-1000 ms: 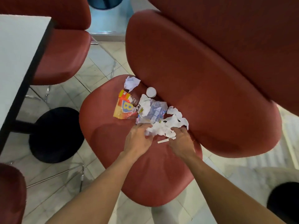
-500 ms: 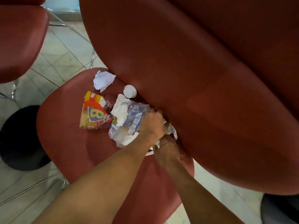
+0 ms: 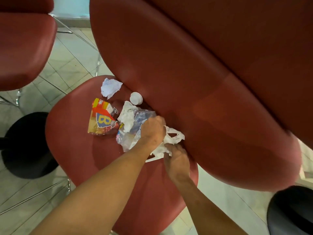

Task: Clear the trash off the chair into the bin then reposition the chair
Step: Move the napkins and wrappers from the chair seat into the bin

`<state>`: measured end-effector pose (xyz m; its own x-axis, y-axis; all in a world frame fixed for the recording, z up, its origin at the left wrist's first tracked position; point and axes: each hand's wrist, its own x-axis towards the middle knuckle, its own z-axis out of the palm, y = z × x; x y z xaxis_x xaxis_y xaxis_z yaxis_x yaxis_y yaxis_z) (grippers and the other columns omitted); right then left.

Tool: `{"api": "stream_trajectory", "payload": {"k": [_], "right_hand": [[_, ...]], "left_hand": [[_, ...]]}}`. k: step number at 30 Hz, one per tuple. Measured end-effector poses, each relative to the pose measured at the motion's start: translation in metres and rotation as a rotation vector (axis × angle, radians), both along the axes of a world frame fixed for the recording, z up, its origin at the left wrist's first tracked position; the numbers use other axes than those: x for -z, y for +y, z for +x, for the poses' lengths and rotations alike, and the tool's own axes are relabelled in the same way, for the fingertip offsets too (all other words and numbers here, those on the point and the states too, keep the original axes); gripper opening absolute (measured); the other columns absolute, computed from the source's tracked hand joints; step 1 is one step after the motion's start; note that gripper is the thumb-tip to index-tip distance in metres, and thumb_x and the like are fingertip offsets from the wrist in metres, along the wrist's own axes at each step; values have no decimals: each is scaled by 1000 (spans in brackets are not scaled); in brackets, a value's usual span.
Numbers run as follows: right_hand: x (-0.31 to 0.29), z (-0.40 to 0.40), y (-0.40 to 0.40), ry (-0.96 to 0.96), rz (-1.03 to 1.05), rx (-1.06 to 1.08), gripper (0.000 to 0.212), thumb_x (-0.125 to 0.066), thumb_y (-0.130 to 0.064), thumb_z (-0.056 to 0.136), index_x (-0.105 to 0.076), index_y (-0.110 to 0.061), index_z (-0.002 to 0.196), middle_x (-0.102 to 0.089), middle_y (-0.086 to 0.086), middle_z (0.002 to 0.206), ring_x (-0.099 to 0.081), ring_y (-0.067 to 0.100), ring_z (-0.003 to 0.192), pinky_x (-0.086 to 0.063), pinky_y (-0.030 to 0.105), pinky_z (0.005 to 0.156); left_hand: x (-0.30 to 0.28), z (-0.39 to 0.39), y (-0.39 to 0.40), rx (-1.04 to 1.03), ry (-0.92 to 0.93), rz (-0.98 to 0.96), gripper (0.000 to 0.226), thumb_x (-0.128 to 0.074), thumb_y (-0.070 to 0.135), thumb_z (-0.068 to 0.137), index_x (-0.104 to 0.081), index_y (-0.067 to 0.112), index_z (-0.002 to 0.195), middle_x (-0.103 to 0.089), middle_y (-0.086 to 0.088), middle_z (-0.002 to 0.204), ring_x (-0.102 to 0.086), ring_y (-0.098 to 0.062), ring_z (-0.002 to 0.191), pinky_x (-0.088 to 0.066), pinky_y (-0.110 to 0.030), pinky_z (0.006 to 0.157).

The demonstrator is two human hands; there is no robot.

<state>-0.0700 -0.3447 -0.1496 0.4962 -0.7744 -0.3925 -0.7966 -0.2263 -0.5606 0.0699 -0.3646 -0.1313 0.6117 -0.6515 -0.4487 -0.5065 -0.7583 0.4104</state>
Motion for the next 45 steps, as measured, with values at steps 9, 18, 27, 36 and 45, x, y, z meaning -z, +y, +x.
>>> {"api": "stream_trajectory", "payload": {"k": [9,18,27,36,45], "right_hand": [[-73,6,17,-110,14,50,34,-62,-9,81,-69,-18,113,-64,3,118,-60,23,108,-49,36,94],[-128,21,83,-104,14,-116,34,-58,-15,82,-67,-19,114,-63,4,114,-59,22,105,-45,30,88],[-161,33,190,-63,16,-346,33,-56,-15,83,-66,-20,115,-63,6,113,-57,22,103,-43,28,82],[-173,37,307,-94,-2,-539,32,-55,-16,82,-67,-20,112,-64,5,109,-59,24,98,-48,32,81],[-166,50,404,-43,16,-778,31,-55,-15,87,-64,-19,116,-61,7,112,-58,24,101,-46,30,82]], "left_hand": [[-83,12,69,-130,-67,-102,18,-59,22,83,-69,26,97,-71,-4,95,-63,-27,96,-49,-34,78],[-141,6,189,-305,-105,-169,29,-59,20,81,-64,31,108,-70,3,103,-62,-27,99,-49,-37,81],[-167,-1,327,-494,-151,-170,21,-59,21,80,-68,30,97,-70,7,96,-63,-20,92,-52,-34,79],[-176,-28,464,-733,-150,-143,14,-58,19,83,-70,27,86,-68,4,81,-59,-16,68,-50,-30,61],[-170,-59,603,-1096,-165,-61,13,-57,20,84,-69,25,88,-68,4,83,-62,-21,80,-43,-28,67]]}}
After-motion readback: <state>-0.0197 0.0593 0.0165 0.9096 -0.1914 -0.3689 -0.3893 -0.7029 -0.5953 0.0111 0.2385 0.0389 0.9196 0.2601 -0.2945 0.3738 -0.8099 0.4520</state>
